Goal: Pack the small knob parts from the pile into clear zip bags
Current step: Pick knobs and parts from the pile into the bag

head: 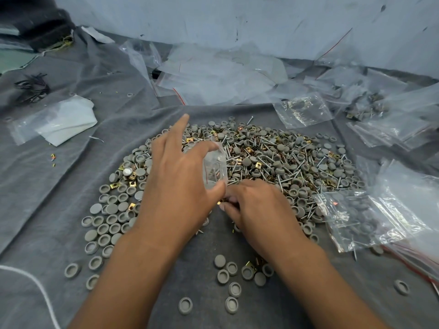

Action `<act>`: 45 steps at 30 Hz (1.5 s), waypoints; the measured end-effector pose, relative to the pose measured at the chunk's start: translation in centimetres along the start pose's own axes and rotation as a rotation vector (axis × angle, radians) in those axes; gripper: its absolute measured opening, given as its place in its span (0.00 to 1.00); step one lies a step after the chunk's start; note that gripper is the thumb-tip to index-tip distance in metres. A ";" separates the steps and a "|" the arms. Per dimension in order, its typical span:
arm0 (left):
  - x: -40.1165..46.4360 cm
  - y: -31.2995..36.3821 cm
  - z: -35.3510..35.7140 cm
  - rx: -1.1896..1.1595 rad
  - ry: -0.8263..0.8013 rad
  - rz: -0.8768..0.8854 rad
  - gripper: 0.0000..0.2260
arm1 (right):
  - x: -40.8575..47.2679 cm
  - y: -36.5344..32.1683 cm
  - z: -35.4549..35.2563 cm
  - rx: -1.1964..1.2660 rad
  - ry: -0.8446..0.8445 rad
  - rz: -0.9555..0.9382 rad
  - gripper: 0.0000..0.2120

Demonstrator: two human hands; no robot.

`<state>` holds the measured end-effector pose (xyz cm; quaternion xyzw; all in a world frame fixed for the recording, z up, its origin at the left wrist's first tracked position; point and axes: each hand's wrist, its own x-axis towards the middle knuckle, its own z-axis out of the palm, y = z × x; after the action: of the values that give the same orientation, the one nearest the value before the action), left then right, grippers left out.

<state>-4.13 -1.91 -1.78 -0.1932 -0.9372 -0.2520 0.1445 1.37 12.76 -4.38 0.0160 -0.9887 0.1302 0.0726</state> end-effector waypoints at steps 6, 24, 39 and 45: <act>0.0 -0.1 0.1 -0.049 0.038 0.023 0.24 | 0.0 0.0 -0.1 0.022 -0.031 0.027 0.04; 0.2 -0.5 -0.3 -0.016 0.035 -0.040 0.25 | 0.8 -0.5 0.4 -0.028 0.061 0.078 0.11; 0.0 0.7 -0.3 -0.094 -0.021 0.005 0.20 | 1.0 -1.2 -1.4 0.442 0.475 -0.098 0.09; 0.0 0.6 -0.5 -0.167 -0.086 -0.001 0.21 | 0.9 -1.4 -1.3 0.367 0.524 -0.181 0.06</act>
<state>-3.74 -1.69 -1.12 -0.2151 -0.9183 -0.3207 0.0872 0.77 11.73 -2.62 0.0825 -0.8909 0.2990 0.3317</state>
